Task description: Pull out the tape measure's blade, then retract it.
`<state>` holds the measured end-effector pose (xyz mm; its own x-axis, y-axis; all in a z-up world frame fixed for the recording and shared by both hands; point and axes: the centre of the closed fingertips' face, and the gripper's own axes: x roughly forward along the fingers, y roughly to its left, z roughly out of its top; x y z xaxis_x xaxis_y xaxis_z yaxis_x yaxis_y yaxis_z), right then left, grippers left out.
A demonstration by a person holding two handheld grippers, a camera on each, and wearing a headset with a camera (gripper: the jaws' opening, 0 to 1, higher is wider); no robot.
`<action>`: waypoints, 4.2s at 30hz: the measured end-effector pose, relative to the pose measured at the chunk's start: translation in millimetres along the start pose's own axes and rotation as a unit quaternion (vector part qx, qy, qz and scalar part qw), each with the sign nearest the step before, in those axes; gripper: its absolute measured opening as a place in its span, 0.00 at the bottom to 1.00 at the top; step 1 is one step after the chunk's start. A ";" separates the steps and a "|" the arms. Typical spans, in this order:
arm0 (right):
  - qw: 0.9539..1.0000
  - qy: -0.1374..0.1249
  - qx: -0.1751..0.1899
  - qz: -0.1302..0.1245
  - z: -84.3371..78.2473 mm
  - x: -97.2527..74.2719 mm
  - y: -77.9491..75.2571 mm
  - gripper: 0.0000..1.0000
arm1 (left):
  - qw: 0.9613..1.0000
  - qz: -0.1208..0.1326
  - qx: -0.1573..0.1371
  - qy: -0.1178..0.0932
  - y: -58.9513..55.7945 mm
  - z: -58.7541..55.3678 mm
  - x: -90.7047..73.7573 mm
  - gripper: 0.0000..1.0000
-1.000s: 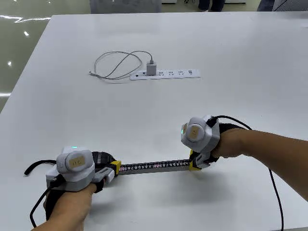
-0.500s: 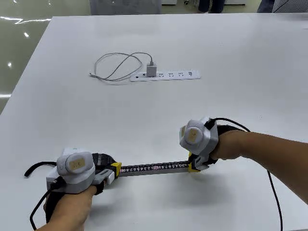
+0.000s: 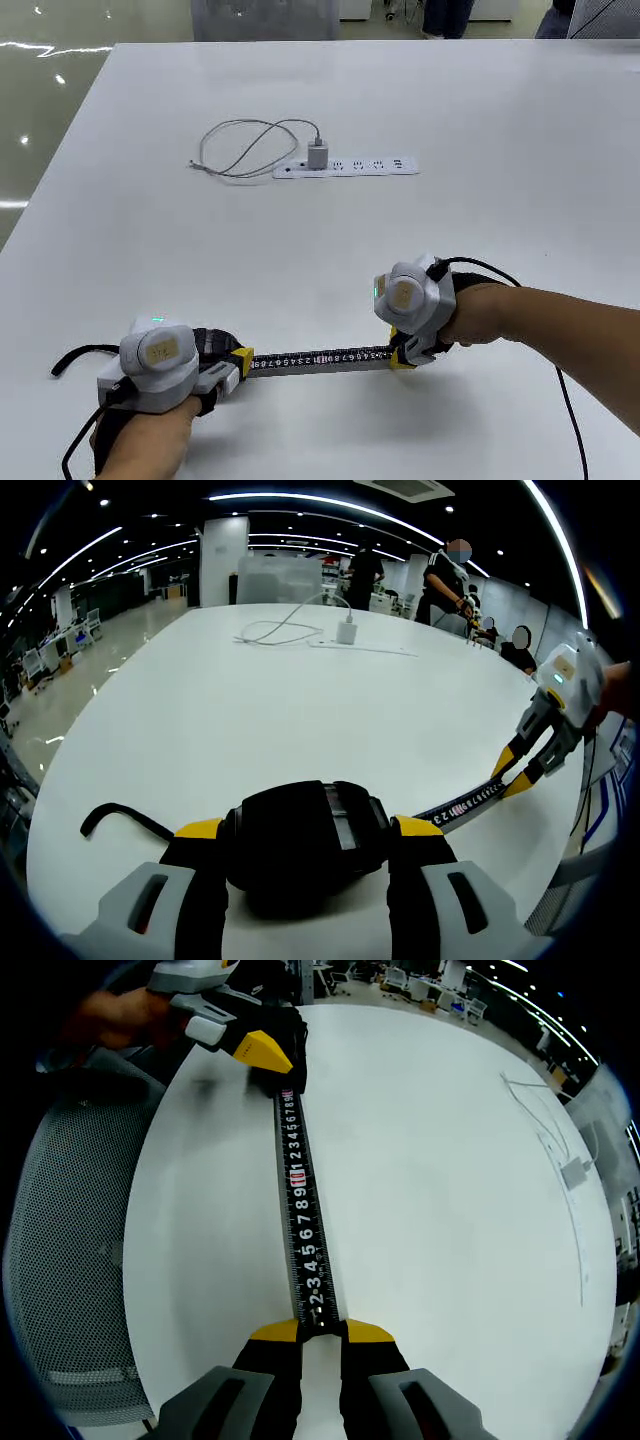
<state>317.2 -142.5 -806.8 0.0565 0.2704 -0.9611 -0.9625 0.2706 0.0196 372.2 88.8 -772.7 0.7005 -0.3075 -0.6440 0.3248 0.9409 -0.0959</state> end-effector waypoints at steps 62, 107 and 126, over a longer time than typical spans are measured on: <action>1.000 -0.009 -0.005 -0.002 26.9 8.6 3.9 0.10 | 1.000 0.000 0.003 0.001 -1.9 -1.3 -0.6 0.61; 1.000 -0.011 -0.012 0.001 47.4 15.3 5.2 0.10 | 1.000 -0.004 0.000 0.005 -1.4 -1.6 0.1 0.60; 1.000 -0.023 -0.016 0.003 59.0 17.8 6.3 0.10 | 1.000 -0.004 0.000 0.003 -1.7 -1.3 0.0 0.60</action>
<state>327.8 -81.5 -807.6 0.0631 0.3149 -0.9470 -0.9708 0.2394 0.0149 370.8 87.5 -773.6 0.6945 -0.3144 -0.6472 0.3308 0.9383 -0.1008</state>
